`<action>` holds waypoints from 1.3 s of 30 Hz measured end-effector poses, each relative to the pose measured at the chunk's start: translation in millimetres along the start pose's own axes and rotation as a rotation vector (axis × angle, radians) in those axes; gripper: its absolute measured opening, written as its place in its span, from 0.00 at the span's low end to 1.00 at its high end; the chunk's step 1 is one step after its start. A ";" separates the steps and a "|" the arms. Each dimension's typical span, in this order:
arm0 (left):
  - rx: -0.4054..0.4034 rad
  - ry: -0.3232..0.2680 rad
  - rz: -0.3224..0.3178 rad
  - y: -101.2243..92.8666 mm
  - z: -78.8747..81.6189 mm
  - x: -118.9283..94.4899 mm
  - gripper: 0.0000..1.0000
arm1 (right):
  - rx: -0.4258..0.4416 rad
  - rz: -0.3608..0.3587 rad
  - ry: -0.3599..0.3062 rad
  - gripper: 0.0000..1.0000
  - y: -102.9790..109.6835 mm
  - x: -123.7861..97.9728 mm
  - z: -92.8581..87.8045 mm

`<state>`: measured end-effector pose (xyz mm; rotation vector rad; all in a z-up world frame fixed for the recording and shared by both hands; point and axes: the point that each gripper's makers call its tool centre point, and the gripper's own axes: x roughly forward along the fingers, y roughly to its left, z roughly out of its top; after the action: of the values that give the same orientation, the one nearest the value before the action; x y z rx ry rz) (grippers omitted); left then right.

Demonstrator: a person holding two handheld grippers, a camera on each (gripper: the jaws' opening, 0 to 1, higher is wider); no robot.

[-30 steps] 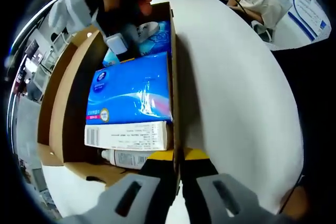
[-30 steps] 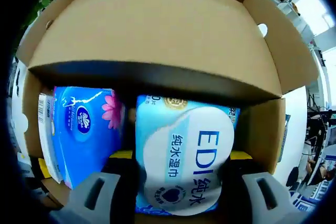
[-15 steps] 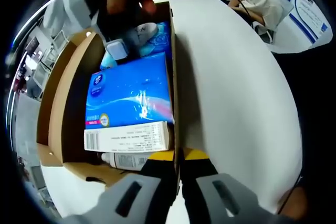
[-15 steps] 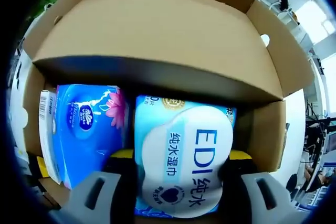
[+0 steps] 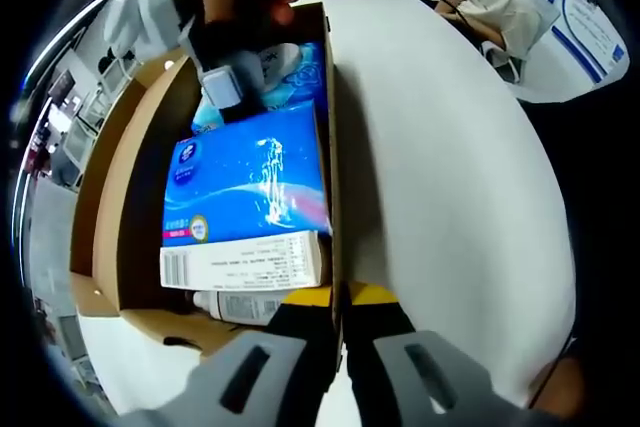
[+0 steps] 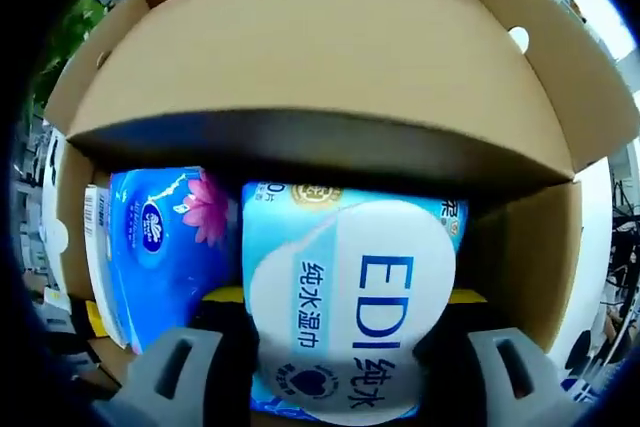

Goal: Operate the shoe box by opening the lid, removing the specified soft item, and placing it in the target area until the item is outside and the box remains undamaged.

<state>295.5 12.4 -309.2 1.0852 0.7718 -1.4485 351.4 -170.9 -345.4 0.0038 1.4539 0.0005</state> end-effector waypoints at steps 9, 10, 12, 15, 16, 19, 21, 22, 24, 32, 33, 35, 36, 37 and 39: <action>-0.007 0.009 0.002 -0.2 -0.9 0.7 0.02 | 0.002 0.000 0.002 0.73 -0.7 1.5 1.5; -0.007 0.010 0.003 -0.2 -1.1 0.7 0.02 | 0.001 0.001 0.013 0.73 -0.7 1.9 1.8; -0.006 0.009 0.004 -0.7 -1.3 0.8 0.02 | 0.000 0.003 0.016 0.73 -1.4 2.2 2.8; -0.006 0.014 0.008 -1.2 -1.8 1.2 0.02 | -0.002 0.006 0.010 0.74 -1.5 2.5 2.3; -0.006 0.016 0.007 -1.0 -2.0 1.3 0.02 | -0.001 0.006 0.014 0.74 -1.6 2.7 2.6; -0.007 0.015 0.006 -1.0 -2.3 1.1 0.02 | 0.000 0.004 0.022 0.74 0.1 2.9 0.4; -0.007 0.015 0.007 -1.0 -2.7 0.9 0.02 | -0.001 0.003 0.018 0.73 0.6 2.5 0.2; -0.007 0.016 0.007 -1.0 -2.9 0.8 0.02 | -0.002 0.003 0.015 0.73 0.8 2.3 0.0; -0.007 0.017 0.009 -0.8 -3.2 0.4 0.02 | -0.006 0.003 0.007 0.73 0.9 1.8 1.2; -0.003 0.022 0.010 0.2 -3.6 -1.1 0.02 | -0.015 -0.011 -0.007 0.72 1.3 -1.1 4.5; -0.002 0.021 0.010 0.3 -3.6 -1.3 0.02 | -0.015 -0.012 -0.008 0.71 0.9 -1.3 5.2; -0.001 0.021 0.011 0.3 -3.7 -1.6 0.02 | -0.015 -0.017 -0.008 0.71 1.6 -2.2 5.0; 0.000 0.021 0.011 0.5 -3.6 -1.7 0.02 | -0.016 -0.020 -0.009 0.71 1.9 -2.7 5.2; 0.000 0.021 0.010 0.6 -3.6 -1.8 0.02 | -0.015 -0.024 -0.010 0.70 1.8 -3.3 5.9; 0.000 0.022 0.010 1.0 -3.6 -1.8 0.02 | -0.020 -0.034 -0.023 0.69 1.3 -4.7 8.2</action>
<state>297.2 16.1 -308.7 1.1049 0.7805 -1.4300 359.0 -169.6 -339.8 -0.0369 1.4305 -0.0123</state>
